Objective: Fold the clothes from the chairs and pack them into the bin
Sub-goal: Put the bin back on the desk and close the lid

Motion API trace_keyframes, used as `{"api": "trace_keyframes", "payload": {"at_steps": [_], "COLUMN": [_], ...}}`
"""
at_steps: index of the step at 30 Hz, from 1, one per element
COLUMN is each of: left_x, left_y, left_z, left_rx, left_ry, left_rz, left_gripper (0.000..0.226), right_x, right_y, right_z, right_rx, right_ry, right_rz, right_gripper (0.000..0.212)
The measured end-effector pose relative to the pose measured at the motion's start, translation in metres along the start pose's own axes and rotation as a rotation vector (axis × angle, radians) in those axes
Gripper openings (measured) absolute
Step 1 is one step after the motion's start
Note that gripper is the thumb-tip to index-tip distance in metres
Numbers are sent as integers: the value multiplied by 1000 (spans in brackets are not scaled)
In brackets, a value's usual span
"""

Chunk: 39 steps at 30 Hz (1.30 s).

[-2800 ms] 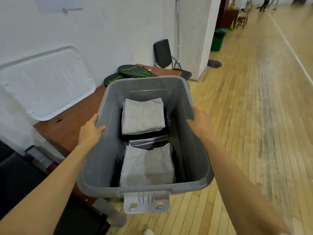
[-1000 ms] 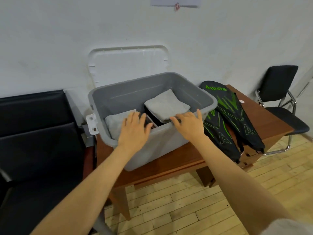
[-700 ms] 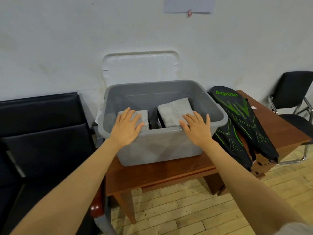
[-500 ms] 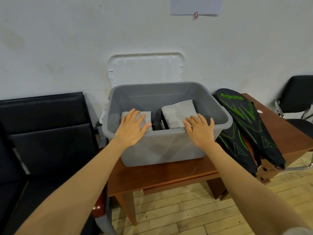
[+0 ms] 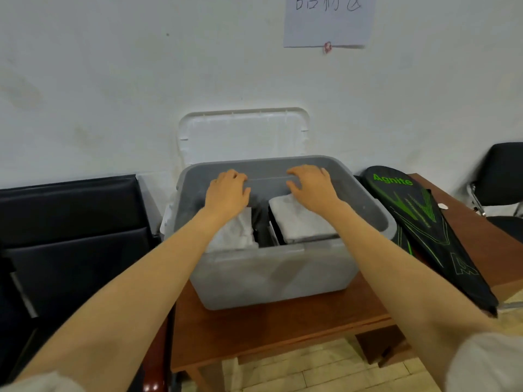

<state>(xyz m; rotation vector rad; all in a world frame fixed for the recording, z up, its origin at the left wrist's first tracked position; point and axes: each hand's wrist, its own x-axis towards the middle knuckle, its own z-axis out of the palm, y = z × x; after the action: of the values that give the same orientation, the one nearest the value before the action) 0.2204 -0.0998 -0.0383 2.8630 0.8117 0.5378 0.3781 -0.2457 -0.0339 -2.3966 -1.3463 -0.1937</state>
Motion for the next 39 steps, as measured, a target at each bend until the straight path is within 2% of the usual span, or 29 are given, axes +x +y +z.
{"api": "trace_keyframes", "payload": {"at_steps": [4, 12, 18, 23, 27, 30, 33, 39], "left_x": [89, 250, 326, 360, 366, 362, 353, 338], "left_y": [-19, -86, -119, -138, -145, -145, -142, -135], "left_z": [-15, -14, 17, 45, 60, 57, 47, 33], "left_rx": [78, 104, 140, 190, 243, 155, 139, 104], "left_ry": [13, -42, -45, -23, 53, 28, -53, -217], "left_rz": [-9, -134, -106, -70, -27, 6, -29, -128], "left_gripper": [38, 41, 40, 38, 42, 47, 50, 59], "right_x": [95, 277, 360, 389, 387, 387, 388, 385], "right_y": [0, 26, 45, 57, 70, 76, 80, 79], "right_z": [-7, 4, 36, 64, 82, 83, 76, 57], "right_rx": [-68, -188, -233, -234, -222, -171, -176, -228], "right_ry": [49, -63, -167, -192, -62, -19, -65, -231], "right_rz": [-58, -6, 6, -8, -41, -69, -72, -39], "right_gripper": [36, 46, 55, 55, 49, 44, 46, 62]}}
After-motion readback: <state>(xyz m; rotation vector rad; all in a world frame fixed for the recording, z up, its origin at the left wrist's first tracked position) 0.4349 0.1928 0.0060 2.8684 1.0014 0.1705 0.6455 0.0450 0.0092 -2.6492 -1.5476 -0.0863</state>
